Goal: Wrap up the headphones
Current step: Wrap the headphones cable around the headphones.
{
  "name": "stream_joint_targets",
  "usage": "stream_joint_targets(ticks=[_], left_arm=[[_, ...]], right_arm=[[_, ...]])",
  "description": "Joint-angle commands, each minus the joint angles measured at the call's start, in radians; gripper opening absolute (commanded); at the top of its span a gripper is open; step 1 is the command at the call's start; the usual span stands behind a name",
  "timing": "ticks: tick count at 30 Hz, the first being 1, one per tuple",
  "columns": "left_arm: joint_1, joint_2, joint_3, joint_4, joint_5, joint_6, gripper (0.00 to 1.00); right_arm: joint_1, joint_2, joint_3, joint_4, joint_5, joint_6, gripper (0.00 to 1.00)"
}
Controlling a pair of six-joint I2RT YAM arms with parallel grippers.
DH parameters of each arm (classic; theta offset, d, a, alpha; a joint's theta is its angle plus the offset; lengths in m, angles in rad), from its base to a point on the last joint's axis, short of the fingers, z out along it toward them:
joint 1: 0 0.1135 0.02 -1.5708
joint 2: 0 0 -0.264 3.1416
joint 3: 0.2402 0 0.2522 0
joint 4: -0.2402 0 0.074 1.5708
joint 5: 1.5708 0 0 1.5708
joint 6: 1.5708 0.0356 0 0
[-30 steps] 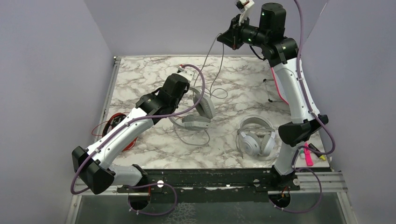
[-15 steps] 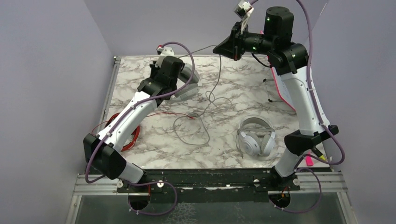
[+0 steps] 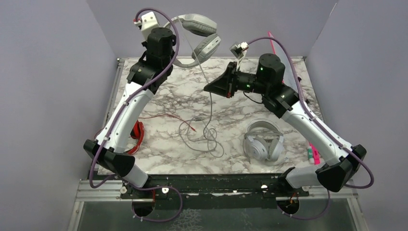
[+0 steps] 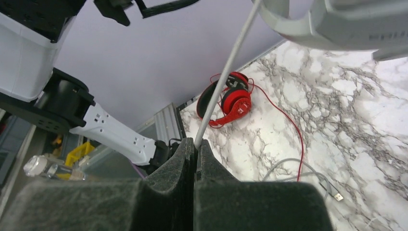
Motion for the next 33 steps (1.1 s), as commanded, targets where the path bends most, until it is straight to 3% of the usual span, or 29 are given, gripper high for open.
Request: stream_joint_targets(ticks=[1,6,10,15,20,30,33], left_arm=[[0.029,-0.074,0.028,0.195,0.173,-0.217,0.0],[0.027,-0.141,0.024,0.253,0.31,-0.222,0.0],[0.027,-0.188,0.061,0.222,0.371,-0.115,0.0],[0.027,-0.253,0.085,0.143,0.386,-0.088,0.0],[0.027,-0.256,0.124,0.071,0.415,-0.138,0.0],[0.027,-0.261,0.146,0.06,0.406,-0.168,0.0],[0.027,-0.248,0.192,0.039,0.406,-0.164,0.0]], right_arm=[[0.02,-0.099,-0.189,0.405,0.003,0.181,0.0],[0.02,-0.102,-0.409,0.758,-0.028,0.281,0.0],[0.02,-0.066,-0.491,0.871,-0.011,0.316,0.0],[0.022,-0.001,-0.593,1.084,-0.001,0.39,0.01],[0.079,0.106,-0.565,1.214,-0.024,0.37,0.11],[0.168,0.301,-0.517,1.394,0.127,0.309,0.2],[0.172,0.362,-0.481,1.41,0.128,0.271,0.27]])
